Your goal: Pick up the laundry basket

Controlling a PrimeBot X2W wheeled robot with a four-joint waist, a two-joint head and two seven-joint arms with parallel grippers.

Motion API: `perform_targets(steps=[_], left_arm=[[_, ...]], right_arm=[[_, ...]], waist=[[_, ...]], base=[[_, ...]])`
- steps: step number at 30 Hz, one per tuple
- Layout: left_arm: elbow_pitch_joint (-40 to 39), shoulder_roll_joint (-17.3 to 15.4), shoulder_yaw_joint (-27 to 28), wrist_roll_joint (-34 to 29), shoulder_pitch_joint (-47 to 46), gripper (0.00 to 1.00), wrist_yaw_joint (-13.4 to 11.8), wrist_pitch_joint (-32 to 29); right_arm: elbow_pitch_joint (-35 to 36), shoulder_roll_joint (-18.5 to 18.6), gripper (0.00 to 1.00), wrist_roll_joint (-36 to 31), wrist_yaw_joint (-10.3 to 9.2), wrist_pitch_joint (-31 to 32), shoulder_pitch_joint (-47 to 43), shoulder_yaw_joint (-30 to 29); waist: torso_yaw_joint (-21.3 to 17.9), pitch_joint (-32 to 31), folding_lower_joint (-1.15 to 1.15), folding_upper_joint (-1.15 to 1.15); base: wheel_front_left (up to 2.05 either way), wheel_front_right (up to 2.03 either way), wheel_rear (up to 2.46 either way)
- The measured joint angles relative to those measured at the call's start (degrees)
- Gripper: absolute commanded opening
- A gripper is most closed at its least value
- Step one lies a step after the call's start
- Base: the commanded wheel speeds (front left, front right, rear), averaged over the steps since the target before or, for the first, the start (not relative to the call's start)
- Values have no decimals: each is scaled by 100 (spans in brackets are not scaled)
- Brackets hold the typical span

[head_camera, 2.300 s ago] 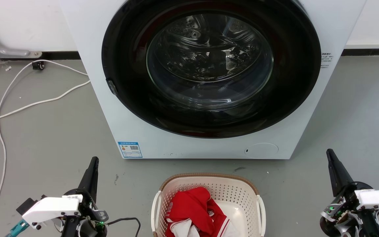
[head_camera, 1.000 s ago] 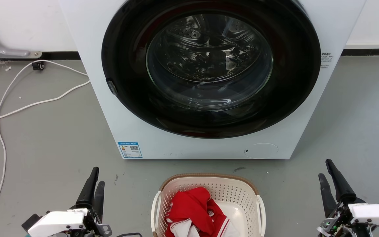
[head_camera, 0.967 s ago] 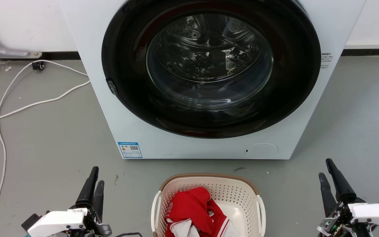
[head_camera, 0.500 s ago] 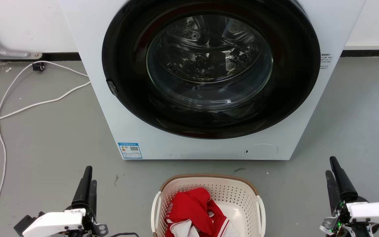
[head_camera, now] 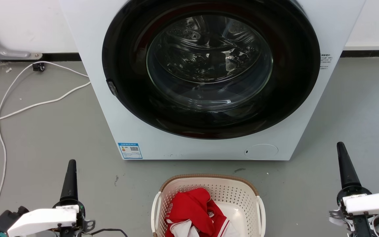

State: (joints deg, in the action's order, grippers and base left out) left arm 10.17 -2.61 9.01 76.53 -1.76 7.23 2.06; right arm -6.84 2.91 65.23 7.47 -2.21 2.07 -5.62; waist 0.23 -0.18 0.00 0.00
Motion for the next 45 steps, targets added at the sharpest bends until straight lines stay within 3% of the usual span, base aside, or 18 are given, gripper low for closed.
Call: perform_targets(steps=[14, 21, 35, 45], left_arm=[[-956, -3, -439, -2313, 38, 100, -339, 271], [-1206, -4, -811, -3228, 102, 100, -269, 391], [-1311, -32, -1294, -4766, 211, 100, -142, 620], [-1069, -221, -1723, -5514, 270, 100, -279, 756]], right_arm=[[703, 0, 100, -2277, 1, -276, 3, 155], [926, 0, 100, -3251, 1, -389, -2, 307], [746, 0, 100, -4417, 2, -582, -233, 309], [522, 0, 100, -5047, 2, -620, -335, 304]], waist=[[-14, 36, 0, 0], [-23, 36, 0, 0], [-37, 0, 0, 0], [-87, -44, 0, 0]], base=[[0, 0, 0], [0, 0, 0], [0, 0, 0], [0, 0, 0]])
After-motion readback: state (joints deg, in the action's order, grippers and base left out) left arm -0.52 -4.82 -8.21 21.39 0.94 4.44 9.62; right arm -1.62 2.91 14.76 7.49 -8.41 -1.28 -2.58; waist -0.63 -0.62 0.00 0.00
